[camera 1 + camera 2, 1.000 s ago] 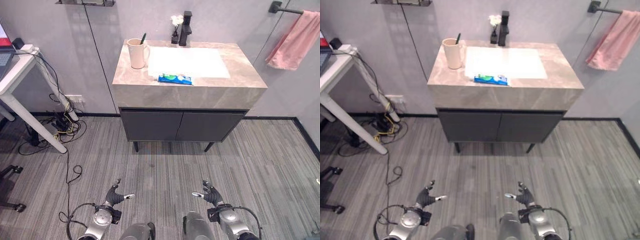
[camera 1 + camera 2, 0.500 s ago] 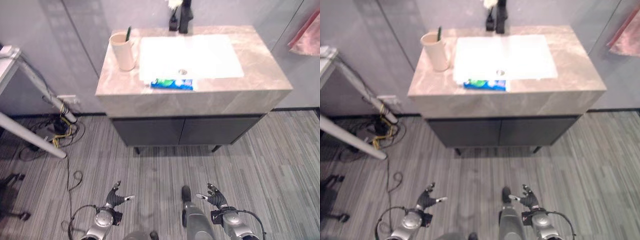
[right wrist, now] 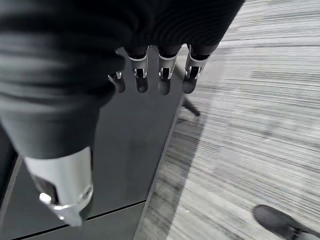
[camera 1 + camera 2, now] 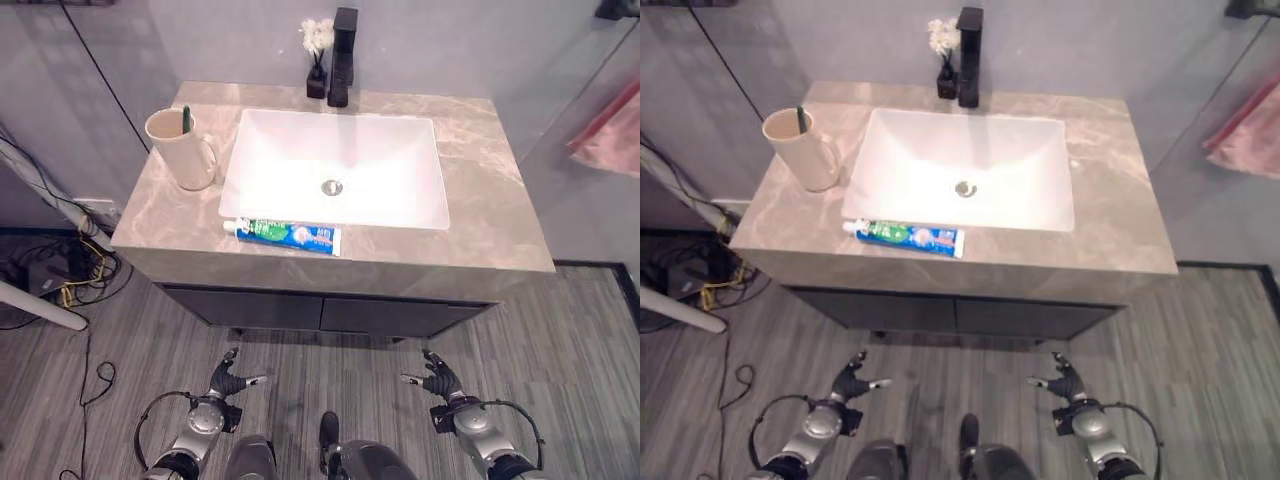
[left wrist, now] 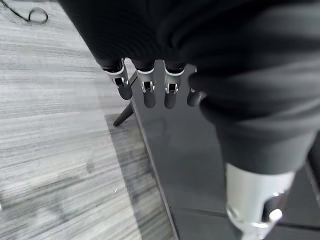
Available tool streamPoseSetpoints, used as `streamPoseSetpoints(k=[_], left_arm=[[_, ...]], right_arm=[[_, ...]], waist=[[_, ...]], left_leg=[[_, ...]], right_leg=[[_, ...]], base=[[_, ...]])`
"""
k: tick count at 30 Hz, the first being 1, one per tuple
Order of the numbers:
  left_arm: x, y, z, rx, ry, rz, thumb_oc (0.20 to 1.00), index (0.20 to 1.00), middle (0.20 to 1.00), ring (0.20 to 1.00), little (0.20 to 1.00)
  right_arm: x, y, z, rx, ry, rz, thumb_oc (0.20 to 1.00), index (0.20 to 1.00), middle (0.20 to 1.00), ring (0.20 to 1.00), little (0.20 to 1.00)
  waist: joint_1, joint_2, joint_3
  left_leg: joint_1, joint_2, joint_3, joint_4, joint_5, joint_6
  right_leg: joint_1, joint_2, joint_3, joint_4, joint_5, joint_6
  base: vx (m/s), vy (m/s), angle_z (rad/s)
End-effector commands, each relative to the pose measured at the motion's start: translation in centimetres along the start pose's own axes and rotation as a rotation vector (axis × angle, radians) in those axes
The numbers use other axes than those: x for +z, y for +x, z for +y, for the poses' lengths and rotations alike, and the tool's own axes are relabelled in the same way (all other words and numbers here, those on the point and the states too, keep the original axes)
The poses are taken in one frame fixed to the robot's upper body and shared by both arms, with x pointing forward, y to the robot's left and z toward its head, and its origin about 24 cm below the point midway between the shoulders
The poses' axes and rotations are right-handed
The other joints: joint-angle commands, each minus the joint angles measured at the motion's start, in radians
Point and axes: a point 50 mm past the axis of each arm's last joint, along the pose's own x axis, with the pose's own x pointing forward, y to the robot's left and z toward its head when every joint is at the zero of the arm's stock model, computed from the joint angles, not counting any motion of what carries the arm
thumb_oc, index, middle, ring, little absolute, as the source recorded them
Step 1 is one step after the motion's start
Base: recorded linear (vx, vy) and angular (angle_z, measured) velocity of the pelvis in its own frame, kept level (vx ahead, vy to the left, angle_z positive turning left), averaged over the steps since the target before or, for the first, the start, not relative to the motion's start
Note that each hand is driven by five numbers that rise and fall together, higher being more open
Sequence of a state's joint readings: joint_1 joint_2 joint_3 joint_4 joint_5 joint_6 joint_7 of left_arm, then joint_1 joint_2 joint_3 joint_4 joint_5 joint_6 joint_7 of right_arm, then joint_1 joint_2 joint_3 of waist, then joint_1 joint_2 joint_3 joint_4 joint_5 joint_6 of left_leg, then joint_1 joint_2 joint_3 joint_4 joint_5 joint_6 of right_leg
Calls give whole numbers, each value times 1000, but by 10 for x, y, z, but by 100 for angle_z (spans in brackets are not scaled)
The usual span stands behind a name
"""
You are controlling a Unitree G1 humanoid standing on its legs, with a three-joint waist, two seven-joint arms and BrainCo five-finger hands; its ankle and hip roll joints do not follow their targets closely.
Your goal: Put brush and paste in cup on sink, flatten towel.
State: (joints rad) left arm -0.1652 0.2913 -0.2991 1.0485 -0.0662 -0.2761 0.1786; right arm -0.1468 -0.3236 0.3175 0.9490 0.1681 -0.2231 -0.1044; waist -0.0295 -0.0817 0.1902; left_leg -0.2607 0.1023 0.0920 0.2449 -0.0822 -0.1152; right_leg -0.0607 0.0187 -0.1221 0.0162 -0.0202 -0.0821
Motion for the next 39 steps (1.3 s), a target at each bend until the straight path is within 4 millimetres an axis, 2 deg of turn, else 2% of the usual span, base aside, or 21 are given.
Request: streamPoseSetpoints(k=[1,2,3,5,11,14,19,22,23,24,25,26,27,28,30,32,33,38,39], left_arm=[[4,0,1,-6,51,-42,1000,1000,1000,1000,1000],[1,-1,1,-9,57,-30,1000,1000,1000,1000,1000],[-2,-3,1,-12,58,-20,1000,1000,1000,1000,1000],[-11,-5,1,-19,79,10,1000,1000,1000,1000,1000],[-24,-10,-1,-52,137,48,1000,1000,1000,1000,1000],[-30,-13,-4,-62,141,73,1000,1000,1000,1000,1000],[-28,-13,-5,-58,142,60,1000,1000,1000,1000,1000],[-26,-13,-3,-58,148,44,1000,1000,1000,1000,1000],[-26,-14,1,-42,160,26,1000,1000,1000,1000,1000],[-26,-14,1,-35,162,24,1000,1000,1000,1000,1000],[-26,-15,2,-34,160,18,1000,1000,1000,1000,1000],[-26,-16,3,-29,157,12,1000,1000,1000,1000,1000],[-27,-16,7,-14,155,10,1000,1000,1000,1000,1000],[-29,-18,9,1,140,14,1000,1000,1000,1000,1000],[-33,-21,10,-4,146,26,1000,1000,1000,1000,1000],[-37,-23,9,-7,153,37,1000,1000,1000,1000,1000],[-43,-27,10,-14,159,45,1000,1000,1000,1000,1000],[-42,-30,8,-47,219,15,1000,1000,1000,1000,1000],[-36,-34,13,-33,199,-38,1000,1000,1000,1000,1000]], right_arm=[[3,-2,-15,-23,-67,-48,1000,1000,1000,1000,1000],[-1,-3,-10,-3,-89,-36,1000,1000,1000,1000,1000],[-2,-4,-4,34,-117,-33,1000,1000,1000,1000,1000],[-5,-6,2,86,-228,-34,1000,1000,1000,1000,1000],[-17,-9,7,114,-266,9,1000,1000,1000,1000,1000],[-20,-10,9,127,-289,22,1000,1000,1000,1000,1000],[-11,-6,12,119,-285,-6,1000,1000,1000,1000,1000],[-9,-7,11,109,-263,-23,1000,1000,1000,1000,1000],[-5,-6,15,110,-255,-43,1000,1000,1000,1000,1000],[0,-4,17,113,-267,-57,1000,1000,1000,1000,1000],[6,-3,18,123,-285,-83,1000,1000,1000,1000,1000],[9,-2,18,129,-300,-96,1000,1000,1000,1000,1000],[10,-3,16,128,-302,-101,1000,1000,1000,1000,1000],[12,-2,14,118,-303,-109,1000,1000,1000,1000,1000],[4,-4,11,108,-301,-83,1000,1000,1000,1000,1000],[1,-5,8,103,-306,-70,1000,1000,1000,1000,1000],[-4,-7,0,85,-310,-55,1000,1000,1000,1000,1000],[-15,-9,-13,17,-276,-3,1000,1000,1000,1000,1000],[-20,-10,-17,-7,-266,19,1000,1000,1000,1000,1000]], waist=[[10,24,-9],[16,26,-12],[22,25,-14],[21,28,-27],[21,32,-41],[18,35,-50],[22,28,-50],[20,26,-50],[41,29,-36],[57,31,-33],[52,35,-33],[44,34,-28],[52,31,-24],[71,21,-23],[72,21,-34],[71,25,-38],[74,32,-47],[73,54,-52],[81,63,-58]], left_leg=[[41,24,-20,-15,104,40],[56,25,-33,-38,113,36],[77,5,-62,-55,95,37],[114,-30,-76,-77,63,48],[152,-56,-52,-74,27,69],[173,-82,-42,-84,5,82],[174,-90,-37,-153,21,104],[164,-93,-60,-175,37,111],[150,-81,-59,-190,48,109],[143,-64,-48,-197,51,102],[140,-59,-61,-213,58,100],[138,-57,-69,-217,67,97],[135,-49,-65,-218,75,88],[138,-40,-54,-231,79,79],[143,-37,-76,-266,105,65],[148,-28,-89,-279,117,56],[154,-11,-110,-290,131,42],[153,11,-161,-313,157,19],[155,17,-171,-319,163,13]], right_leg=[[-81,-72,38,114,13,145],[-78,-69,44,121,7,148],[-70,-68,55,125,1,151],[-49,-77,77,113,7,163],[-22,-105,105,90,19,181],[-11,-140,133,32,67,204],[-44,-153,169,-17,124,227],[-61,-149,197,-2,121,235],[-92,-196,162,-6,151,250],[-99,-233,85,-19,182,255],[-109,-246,110,-32,198,257],[-121,-244,145,-31,205,260],[-115,-245,138,-37,194,265],[-108,-256,84,-50,193,271],[-92,-248,79,-53,174,272],[-85,-240,69,-54,168,270],[-68,-231,39,-49,152,264],[-25,-219,-19,-56,119,250],[-12,-215,-44,-54,111,248]], base=[[115,66,-50],[170,112,-58],[176,120,-71],[177,203,-68],[72,172,-13],[12,180,-11],[-39,147,-18],[-43,0,-3],[-119,-100,15],[-104,-153,-6],[-22,-135,-37],[-11,-123,-48],[-44,-129,-18],[-25,-146,20],[41,-180,15],[62,-164,42],[70,-209,103],[40,-147,56],[28,-81,32]])
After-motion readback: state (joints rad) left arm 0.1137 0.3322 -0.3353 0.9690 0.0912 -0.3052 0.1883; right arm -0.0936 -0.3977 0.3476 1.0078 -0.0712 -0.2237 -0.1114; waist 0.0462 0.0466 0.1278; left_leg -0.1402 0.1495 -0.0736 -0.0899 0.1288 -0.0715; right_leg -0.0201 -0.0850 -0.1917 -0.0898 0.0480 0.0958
